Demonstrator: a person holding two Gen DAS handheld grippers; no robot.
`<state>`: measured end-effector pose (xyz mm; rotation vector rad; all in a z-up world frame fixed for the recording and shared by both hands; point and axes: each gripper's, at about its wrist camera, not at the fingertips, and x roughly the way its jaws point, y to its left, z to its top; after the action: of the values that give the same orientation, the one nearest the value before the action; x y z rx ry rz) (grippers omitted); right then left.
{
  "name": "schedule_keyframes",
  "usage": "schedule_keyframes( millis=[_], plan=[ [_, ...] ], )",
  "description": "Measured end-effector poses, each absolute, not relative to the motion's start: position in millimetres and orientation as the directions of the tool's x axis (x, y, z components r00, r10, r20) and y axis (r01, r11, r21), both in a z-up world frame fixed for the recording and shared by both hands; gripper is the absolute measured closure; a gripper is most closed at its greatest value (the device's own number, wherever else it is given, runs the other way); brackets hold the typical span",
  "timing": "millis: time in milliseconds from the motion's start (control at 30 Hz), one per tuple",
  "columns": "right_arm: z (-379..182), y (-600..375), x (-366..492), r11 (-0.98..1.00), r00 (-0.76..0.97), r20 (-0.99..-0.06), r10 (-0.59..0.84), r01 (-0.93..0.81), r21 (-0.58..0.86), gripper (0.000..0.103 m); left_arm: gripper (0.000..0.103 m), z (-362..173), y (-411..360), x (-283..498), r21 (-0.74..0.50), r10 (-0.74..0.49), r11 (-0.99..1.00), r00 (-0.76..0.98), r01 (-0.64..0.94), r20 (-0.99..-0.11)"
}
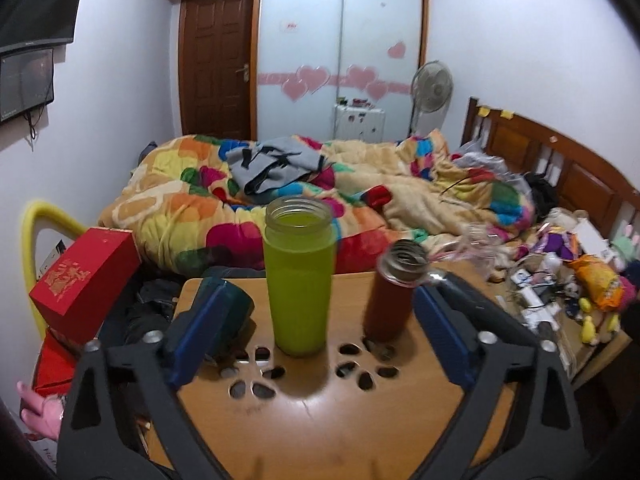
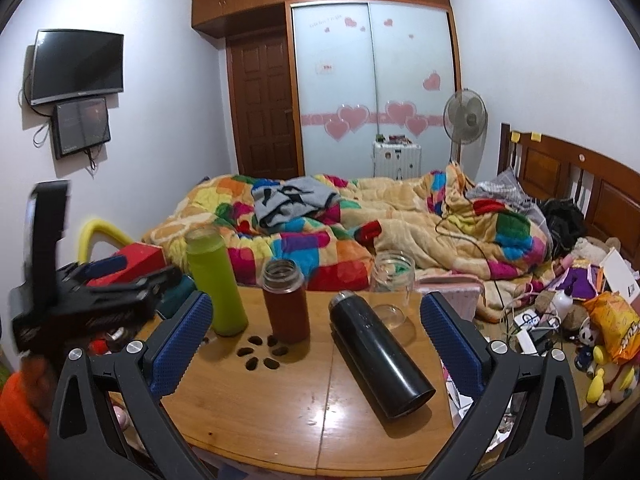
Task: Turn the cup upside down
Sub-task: 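Move the left gripper to the lime-green tumbler and close around it, then lift the green tumbler with the left gripper and tilt it toward the right gripper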
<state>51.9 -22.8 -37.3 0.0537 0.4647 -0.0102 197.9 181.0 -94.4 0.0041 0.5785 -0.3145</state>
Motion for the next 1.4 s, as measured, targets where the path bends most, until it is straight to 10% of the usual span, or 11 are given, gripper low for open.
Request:
schedule_keyframes(
  millis=[233, 433, 1400],
  plan=[
    [-63, -41, 81, 0.998, 0.867, -0.497, 0.009, 0.026, 0.063, 0.000, 0.011, -127, 164, 259, -0.046, -0.232, 0.967, 0.787, 0.252, -0.571],
    [-84, -48, 102, 0.996, 0.844, -0.535, 0.021, 0.026, 0.081, 0.000, 0.040, -141, 149, 278, 0.002, -0.184, 0.973, 0.789, 0.229, -0.586],
    [-172, -4, 81, 0.957, 0.719, -0.641, 0.268, -0.273, 0.093, 0.000, 0.041, -124, 123, 150, -0.241, -0.577, 0.763, 0.464, 0.600, -0.672]
  ],
)
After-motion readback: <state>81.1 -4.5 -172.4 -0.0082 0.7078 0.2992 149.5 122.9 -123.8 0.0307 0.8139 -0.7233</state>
